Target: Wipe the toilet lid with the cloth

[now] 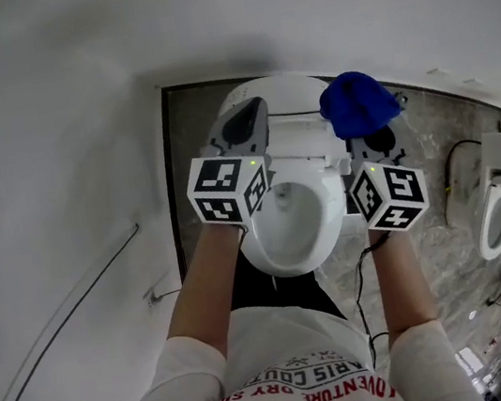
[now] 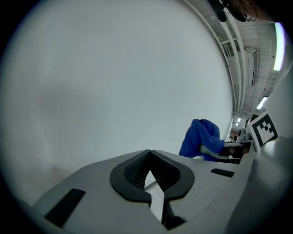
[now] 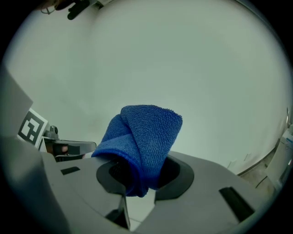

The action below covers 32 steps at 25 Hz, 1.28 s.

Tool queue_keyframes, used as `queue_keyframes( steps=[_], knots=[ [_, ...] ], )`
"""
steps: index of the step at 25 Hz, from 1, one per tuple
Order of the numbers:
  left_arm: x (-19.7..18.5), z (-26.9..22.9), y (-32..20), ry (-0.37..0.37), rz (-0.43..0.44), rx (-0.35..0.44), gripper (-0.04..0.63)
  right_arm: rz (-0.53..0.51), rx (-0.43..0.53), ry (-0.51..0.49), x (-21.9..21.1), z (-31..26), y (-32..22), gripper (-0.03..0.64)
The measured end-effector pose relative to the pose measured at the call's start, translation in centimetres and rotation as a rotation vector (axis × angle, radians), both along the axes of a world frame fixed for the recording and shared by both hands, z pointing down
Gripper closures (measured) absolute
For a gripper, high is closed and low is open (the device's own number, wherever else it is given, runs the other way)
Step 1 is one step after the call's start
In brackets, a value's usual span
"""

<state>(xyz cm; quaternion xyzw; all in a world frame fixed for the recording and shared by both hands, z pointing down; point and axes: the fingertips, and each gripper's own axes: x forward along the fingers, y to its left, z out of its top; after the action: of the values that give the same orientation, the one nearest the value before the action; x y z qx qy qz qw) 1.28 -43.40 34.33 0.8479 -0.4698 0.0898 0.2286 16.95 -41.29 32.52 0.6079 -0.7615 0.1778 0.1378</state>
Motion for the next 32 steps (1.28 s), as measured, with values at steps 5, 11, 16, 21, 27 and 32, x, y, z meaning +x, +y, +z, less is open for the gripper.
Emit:
queue_keyframes(
  steps=[5, 11, 16, 21, 27, 32],
  knots=[
    [-0.1, -0.4, 2.8, -0.01, -0.011, 0.01, 0.589, -0.029, 0.013, -0.018, 0.1, -0.5, 2.9, 0.529],
    [-0.8, -1.1, 7.7, -0.03, -0.066, 0.059, 0.589, -0.045, 0.05, -0.04, -0.3, -0.9, 7.9, 0.529],
    [-1.2, -1.3, 12.4, -0.045, -0.067, 0.1, 0.589, -0.049, 0.044, -0.059, -0.4, -0.6, 12.5, 0.529],
    [-1.7, -0.1, 18.4, -0.066, -0.06, 0.122, 0.589, -0.012, 0.017, -0.055, -0.5, 1.2, 17.9, 0.529],
    [-2.4, 2.4, 25.0, -0.102, -0.063, 0.137, 0.589, 0.055, 0.021, -0.028, -1.1, 3.7, 24.9, 0.529],
    [-2.5, 5.8, 30.2, -0.16, -0.038, 0.088, 0.589, 0.048, -0.068, 0.011, -1.3, 7.3, 29.8, 0.529]
  ],
)
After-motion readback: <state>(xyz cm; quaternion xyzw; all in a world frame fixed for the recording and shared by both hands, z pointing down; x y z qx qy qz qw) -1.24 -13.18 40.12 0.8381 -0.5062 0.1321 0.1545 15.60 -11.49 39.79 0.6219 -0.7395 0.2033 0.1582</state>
